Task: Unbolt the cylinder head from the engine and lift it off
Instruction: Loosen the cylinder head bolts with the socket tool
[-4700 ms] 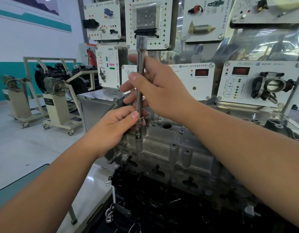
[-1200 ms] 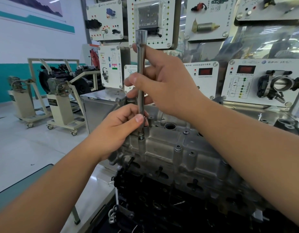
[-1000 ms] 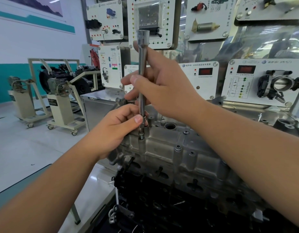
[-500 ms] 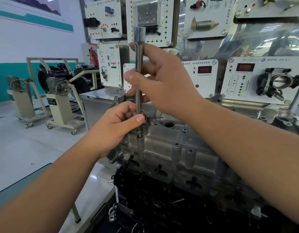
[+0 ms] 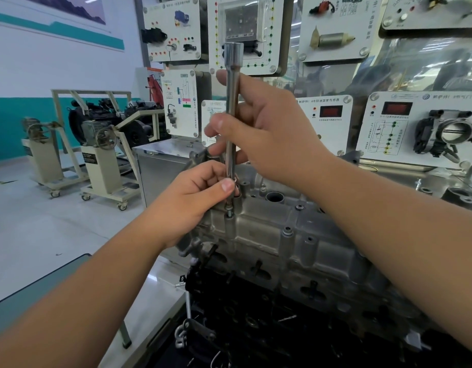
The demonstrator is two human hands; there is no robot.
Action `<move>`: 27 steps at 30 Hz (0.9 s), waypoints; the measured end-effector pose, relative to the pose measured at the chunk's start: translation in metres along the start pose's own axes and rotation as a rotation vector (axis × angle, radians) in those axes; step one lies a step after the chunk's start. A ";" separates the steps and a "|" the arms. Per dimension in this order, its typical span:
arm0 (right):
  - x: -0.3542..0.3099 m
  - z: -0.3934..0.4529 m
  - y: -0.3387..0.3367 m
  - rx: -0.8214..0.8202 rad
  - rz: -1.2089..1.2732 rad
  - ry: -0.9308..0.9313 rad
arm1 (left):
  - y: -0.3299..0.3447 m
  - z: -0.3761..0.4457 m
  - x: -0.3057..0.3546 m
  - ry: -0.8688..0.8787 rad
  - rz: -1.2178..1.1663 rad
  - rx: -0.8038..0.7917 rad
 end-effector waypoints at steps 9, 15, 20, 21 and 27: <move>-0.001 0.000 0.000 0.042 -0.019 -0.040 | 0.001 0.001 0.001 0.027 0.020 0.026; -0.003 0.000 0.002 -0.015 -0.007 -0.037 | 0.000 -0.002 -0.001 -0.013 0.011 -0.026; -0.001 -0.003 0.003 0.056 -0.044 -0.045 | 0.001 0.001 0.000 0.029 0.058 0.018; -0.001 -0.002 0.002 0.079 -0.049 -0.045 | 0.001 0.001 0.000 0.031 0.064 0.023; -0.003 -0.003 0.004 -0.032 -0.061 -0.031 | -0.001 -0.002 0.000 -0.014 -0.011 -0.033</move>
Point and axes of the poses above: each hand's wrist, its own z-axis towards the middle knuckle, its own y-axis out of the palm, x = y × z, the point moved 1 cm from there along z, towards the middle knuckle, and after that the axes turned 1 degree about -y, right-handed, at the moved point
